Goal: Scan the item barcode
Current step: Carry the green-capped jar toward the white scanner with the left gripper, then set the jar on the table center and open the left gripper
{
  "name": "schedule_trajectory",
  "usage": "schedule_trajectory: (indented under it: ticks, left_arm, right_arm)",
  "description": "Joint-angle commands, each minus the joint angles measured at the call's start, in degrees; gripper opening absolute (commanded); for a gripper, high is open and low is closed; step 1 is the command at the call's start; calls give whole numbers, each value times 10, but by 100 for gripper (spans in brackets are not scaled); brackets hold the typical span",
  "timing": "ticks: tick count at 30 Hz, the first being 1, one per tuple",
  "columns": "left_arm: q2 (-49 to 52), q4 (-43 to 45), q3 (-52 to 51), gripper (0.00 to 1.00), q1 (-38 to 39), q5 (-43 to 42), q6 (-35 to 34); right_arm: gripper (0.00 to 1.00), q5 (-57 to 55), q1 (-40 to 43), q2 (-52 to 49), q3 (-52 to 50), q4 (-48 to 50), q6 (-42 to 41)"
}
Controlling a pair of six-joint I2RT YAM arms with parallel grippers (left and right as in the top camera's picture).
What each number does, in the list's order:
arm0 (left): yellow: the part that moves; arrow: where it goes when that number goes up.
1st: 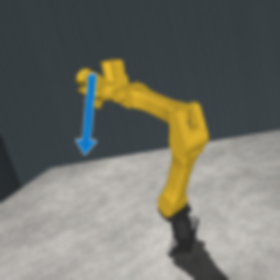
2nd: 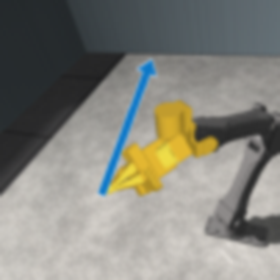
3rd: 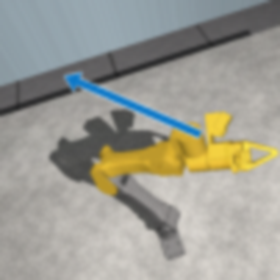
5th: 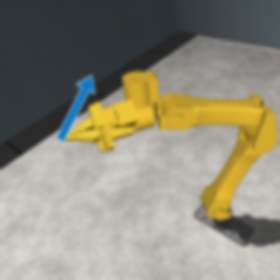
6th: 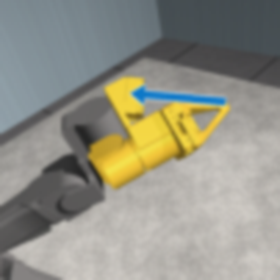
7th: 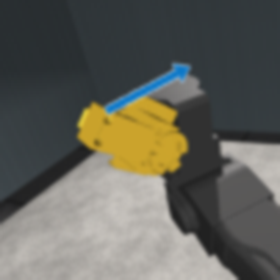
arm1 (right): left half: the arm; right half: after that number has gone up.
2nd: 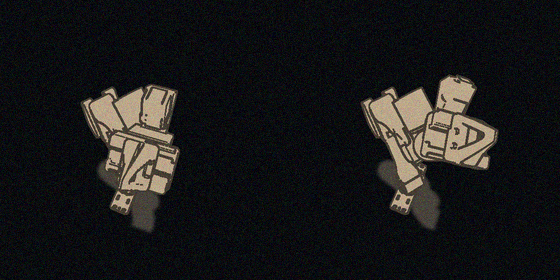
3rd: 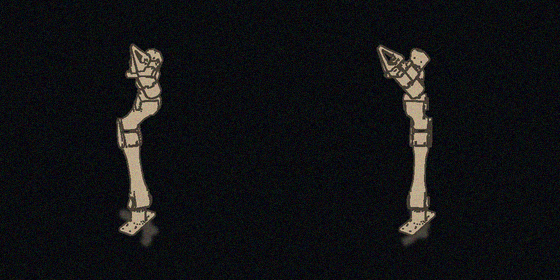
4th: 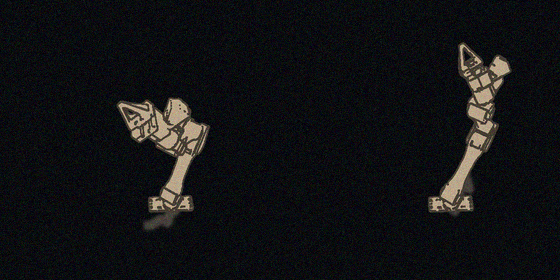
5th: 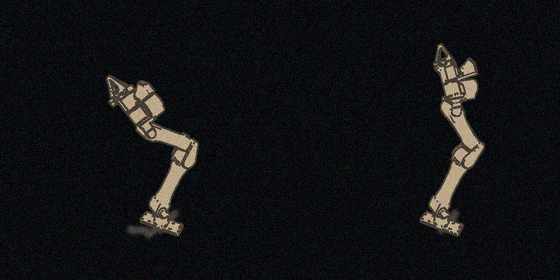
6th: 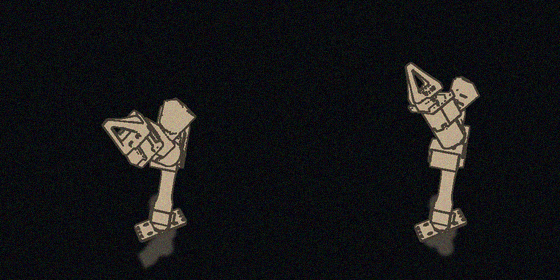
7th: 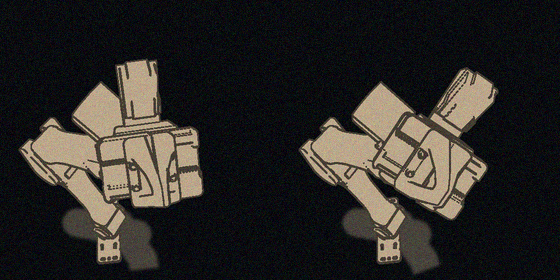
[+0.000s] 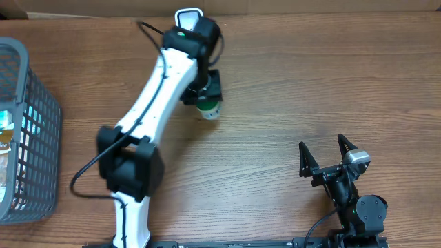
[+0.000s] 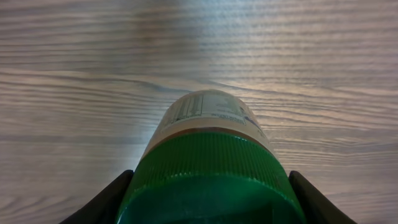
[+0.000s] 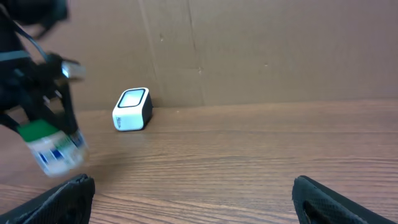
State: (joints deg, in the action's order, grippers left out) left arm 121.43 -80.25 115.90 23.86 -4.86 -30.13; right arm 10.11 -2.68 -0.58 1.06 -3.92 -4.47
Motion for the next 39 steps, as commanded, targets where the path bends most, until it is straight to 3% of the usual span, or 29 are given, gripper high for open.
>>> schedule_trajectory:
  ticks: [1,10,11,14,18,22,25,31,33,39]
  left_arm:
    - [42,7,1,41,29,5,-2]
    - [99,34,1,43,55,50,5]
    - [99,35,1,46,55,50,5]
    - [99,36,1,66,55,39,6]
    - [99,33,1,73,55,38,9]
    - [99,16,19,73,46,38,20]
    - [99,-28,82,73,31,49,33]
    - [91,-166,313,73,-7,85,49]
    - [75,-166,361,75,-19,54,84]
    - [-26,-166,386,78,-75,51,86]
  right_arm:
    - [100,1,-3,4,-6,3,0]
    - [100,1,-3,4,-6,3,0]
    - [100,1,-3,4,-6,3,0]
    - [100,1,-3,4,-6,3,0]
    - [100,1,-3,4,-6,3,0]
    - [100,1,-3,4,-6,3,0]
    - [100,1,-3,4,-6,3,0]
    - [100,1,-3,4,-6,3,0]
    - [100,1,-3,4,-6,3,0]
    - [100,1,-3,4,-6,3,0]
